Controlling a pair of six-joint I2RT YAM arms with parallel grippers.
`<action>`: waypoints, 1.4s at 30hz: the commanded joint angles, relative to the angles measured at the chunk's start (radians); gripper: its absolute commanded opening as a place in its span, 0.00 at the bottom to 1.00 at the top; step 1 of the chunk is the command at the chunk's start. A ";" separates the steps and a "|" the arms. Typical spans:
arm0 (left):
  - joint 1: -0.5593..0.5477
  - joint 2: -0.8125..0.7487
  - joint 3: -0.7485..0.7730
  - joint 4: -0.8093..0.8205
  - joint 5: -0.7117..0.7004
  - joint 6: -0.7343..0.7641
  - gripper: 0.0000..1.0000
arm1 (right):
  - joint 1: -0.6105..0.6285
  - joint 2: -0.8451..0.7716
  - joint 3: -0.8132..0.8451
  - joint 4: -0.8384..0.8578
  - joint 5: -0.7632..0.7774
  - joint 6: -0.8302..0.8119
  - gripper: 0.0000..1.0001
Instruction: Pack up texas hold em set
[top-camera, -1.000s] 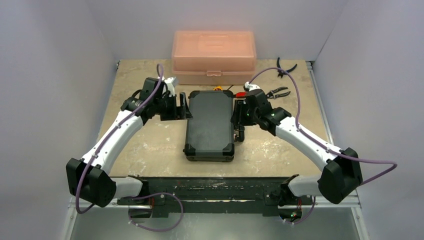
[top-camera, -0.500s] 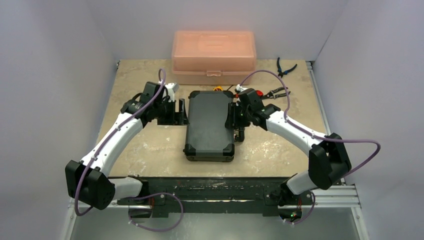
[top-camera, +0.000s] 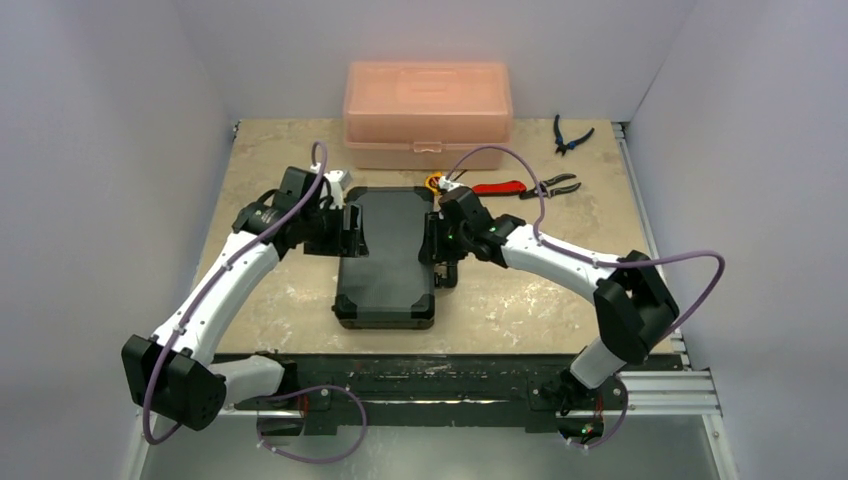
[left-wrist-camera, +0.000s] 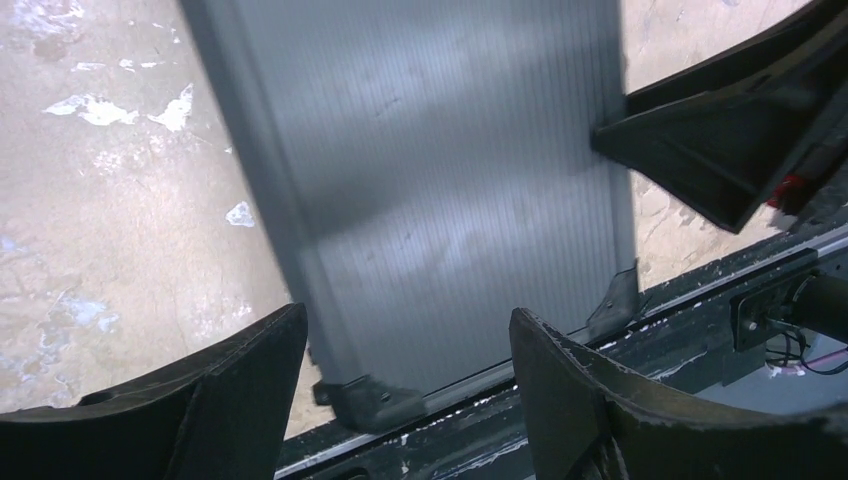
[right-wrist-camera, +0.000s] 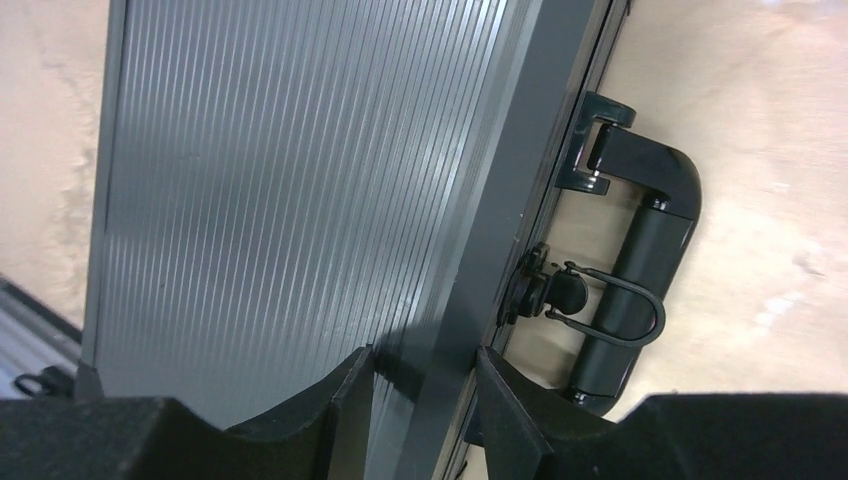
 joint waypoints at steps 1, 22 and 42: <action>-0.003 -0.038 0.064 -0.029 -0.025 0.040 0.73 | 0.061 0.074 0.071 0.090 -0.190 0.072 0.43; -0.043 -0.071 0.092 0.043 0.098 -0.024 0.64 | 0.031 -0.128 0.076 -0.173 0.115 -0.055 0.90; -0.227 0.058 0.066 0.147 -0.012 -0.031 0.37 | -0.084 -0.444 -0.317 0.028 0.126 -0.105 0.75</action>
